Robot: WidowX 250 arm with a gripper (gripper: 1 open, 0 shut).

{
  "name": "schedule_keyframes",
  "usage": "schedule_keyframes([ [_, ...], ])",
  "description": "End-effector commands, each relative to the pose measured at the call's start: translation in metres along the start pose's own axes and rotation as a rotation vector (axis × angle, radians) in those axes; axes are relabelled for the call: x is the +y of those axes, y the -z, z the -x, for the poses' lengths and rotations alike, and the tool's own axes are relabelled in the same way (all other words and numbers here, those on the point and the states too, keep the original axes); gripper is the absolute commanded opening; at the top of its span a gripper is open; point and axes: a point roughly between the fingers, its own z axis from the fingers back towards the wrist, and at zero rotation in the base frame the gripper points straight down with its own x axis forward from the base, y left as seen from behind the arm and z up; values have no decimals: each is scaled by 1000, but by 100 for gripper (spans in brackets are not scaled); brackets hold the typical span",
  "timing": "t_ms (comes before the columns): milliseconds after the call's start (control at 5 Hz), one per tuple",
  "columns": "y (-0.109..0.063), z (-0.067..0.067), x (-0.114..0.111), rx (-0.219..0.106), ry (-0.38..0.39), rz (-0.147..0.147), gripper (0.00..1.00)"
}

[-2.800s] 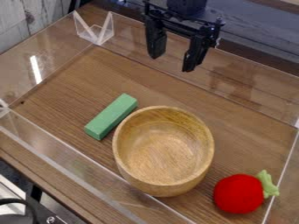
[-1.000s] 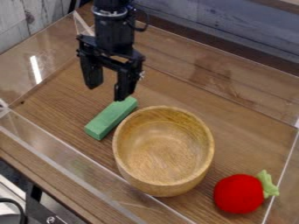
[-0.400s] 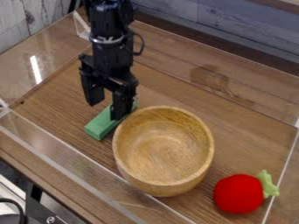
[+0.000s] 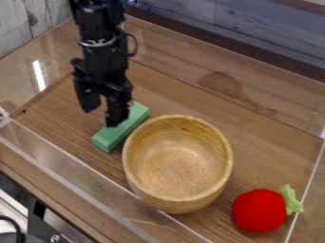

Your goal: Put the green block in the brown bowl

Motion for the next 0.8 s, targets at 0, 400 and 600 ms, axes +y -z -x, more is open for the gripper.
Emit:
schedule_keyframes([
  [0,-11,-6,-1,-53,-28,-20,100],
  [400,5,-17,-6,-62,48,-15,100],
  [600,22,-25,-6,-65,146,-13,100],
])
